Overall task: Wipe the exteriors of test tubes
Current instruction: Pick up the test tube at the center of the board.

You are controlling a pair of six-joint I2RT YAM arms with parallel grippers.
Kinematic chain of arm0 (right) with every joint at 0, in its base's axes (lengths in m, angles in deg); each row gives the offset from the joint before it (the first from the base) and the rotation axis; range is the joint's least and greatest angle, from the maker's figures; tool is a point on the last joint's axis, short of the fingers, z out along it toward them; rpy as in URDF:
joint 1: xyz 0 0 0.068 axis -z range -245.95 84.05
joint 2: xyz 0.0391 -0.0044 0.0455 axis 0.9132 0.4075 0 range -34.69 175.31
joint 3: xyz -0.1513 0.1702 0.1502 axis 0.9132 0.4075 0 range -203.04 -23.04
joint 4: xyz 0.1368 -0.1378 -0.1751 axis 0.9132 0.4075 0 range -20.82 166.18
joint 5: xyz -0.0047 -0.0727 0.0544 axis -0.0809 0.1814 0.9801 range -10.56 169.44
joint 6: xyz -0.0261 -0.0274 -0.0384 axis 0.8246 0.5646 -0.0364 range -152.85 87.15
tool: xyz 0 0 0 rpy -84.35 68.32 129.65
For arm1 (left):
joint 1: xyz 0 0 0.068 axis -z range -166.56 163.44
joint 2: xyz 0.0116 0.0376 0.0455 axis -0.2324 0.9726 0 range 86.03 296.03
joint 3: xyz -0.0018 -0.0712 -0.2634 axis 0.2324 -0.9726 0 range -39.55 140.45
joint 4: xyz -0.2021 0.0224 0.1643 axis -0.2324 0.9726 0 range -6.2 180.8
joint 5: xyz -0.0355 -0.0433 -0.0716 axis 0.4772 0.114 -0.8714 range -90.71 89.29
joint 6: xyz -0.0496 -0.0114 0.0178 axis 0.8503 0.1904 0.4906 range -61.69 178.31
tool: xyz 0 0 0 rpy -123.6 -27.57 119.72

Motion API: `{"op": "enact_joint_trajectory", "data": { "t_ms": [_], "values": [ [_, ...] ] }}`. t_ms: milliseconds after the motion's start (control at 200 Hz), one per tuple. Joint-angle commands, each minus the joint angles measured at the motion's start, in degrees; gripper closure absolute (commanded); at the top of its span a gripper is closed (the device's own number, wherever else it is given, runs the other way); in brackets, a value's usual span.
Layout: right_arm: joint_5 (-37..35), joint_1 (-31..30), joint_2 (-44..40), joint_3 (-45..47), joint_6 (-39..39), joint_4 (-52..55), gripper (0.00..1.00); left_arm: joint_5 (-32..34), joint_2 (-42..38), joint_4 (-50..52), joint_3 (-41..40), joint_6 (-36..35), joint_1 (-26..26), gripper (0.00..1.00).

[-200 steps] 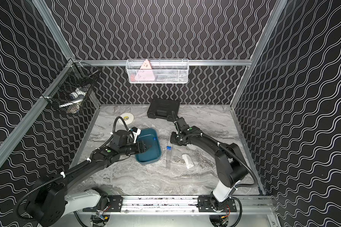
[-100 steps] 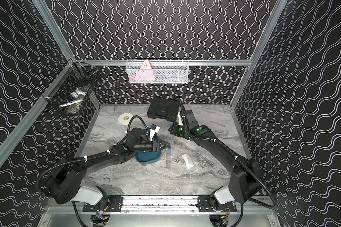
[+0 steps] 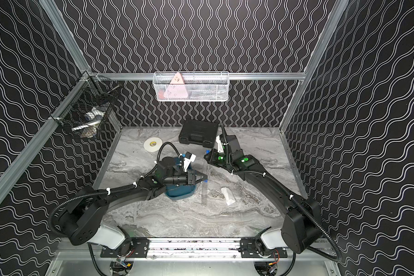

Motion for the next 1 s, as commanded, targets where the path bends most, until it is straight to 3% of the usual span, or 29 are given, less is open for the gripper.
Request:
{"op": "enact_joint_trajectory", "data": {
  "t_ms": [0, 150, 275, 315, 415, 515, 761, 996],
  "values": [
    [1.0, 0.0, -0.4, 0.4, -0.1, -2.4, 0.83, 1.0, -0.8, 0.7, -0.2, -1.8, 0.0, 0.77],
    [0.9, 0.0, -0.8, 1.0, -0.5, -2.9, 0.83, 0.8, -0.9, 0.4, -0.3, -1.9, 0.0, 0.87],
    [0.9, -0.1, -0.9, 0.9, -0.5, -3.0, 0.81, 0.9, -1.1, -0.2, -0.8, -1.5, 0.0, 0.89],
    [0.9, 0.0, -0.9, 0.9, -0.5, -2.8, 0.73, 1.2, -1.2, -0.4, -1.0, -1.3, 0.1, 0.89],
    [-0.7, -0.1, -1.1, -0.3, 0.7, 0.4, 0.38, 1.2, -1.7, -0.4, -1.7, -1.4, 0.1, 0.88],
    [-6.9, 0.4, -3.3, -2.2, 4.0, 7.4, 0.25, 1.3, -2.9, -0.3, -3.0, -1.7, 0.0, 0.88],
    [-14.2, 4.1, -7.4, 0.9, 7.0, 23.9, 0.25, 2.1, -4.2, 0.8, -4.7, -2.0, 0.1, 0.88],
    [-16.2, 1.8, -6.8, 11.1, 6.6, 28.1, 0.30, 2.0, -4.2, 1.7, -4.4, -2.4, 0.1, 0.88]
  ]
}}
